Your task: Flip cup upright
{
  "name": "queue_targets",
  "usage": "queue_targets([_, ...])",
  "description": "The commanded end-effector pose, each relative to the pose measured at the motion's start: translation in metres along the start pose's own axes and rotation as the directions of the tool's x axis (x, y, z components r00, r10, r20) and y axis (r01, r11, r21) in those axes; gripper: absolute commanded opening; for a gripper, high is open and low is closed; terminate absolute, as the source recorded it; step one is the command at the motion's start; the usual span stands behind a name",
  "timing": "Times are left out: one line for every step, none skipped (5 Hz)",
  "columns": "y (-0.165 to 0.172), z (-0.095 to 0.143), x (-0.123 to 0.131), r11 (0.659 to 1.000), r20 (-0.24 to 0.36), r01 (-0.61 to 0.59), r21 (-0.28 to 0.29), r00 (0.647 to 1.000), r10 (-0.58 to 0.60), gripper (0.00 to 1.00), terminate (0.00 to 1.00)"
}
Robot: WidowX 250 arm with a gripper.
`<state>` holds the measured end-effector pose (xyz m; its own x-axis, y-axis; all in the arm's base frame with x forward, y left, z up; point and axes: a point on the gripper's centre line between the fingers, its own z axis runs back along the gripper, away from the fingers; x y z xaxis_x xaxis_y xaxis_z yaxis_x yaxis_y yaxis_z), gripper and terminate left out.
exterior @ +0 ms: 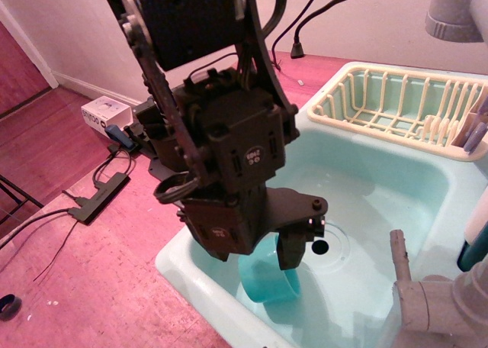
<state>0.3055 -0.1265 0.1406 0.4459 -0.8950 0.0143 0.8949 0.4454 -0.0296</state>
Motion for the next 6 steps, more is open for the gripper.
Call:
queue_targets([0.0,0.0,0.0,1.0,0.0,0.0,0.0,1.0,0.0,1.0,0.0])
queue_targets([0.004,-0.003,-0.004,0.998,0.037,-0.048,0.04,0.998,0.047,1.0,0.0])
queue_targets([0.008,-0.007,-0.01,0.991,0.053,-0.095,0.097,0.994,0.091,1.0,0.0])
queue_targets([0.012,-0.01,-0.017,0.987,0.069,-0.12,0.11,0.991,0.113,1.0,0.0])
queue_targets([0.008,-0.02,-0.013,0.99,0.073,-0.108,0.089,0.992,0.102,1.0,0.0])
queue_targets([-0.002,-0.031,-0.004,0.994,0.087,-0.096,0.05,0.992,0.092,0.0,0.0])
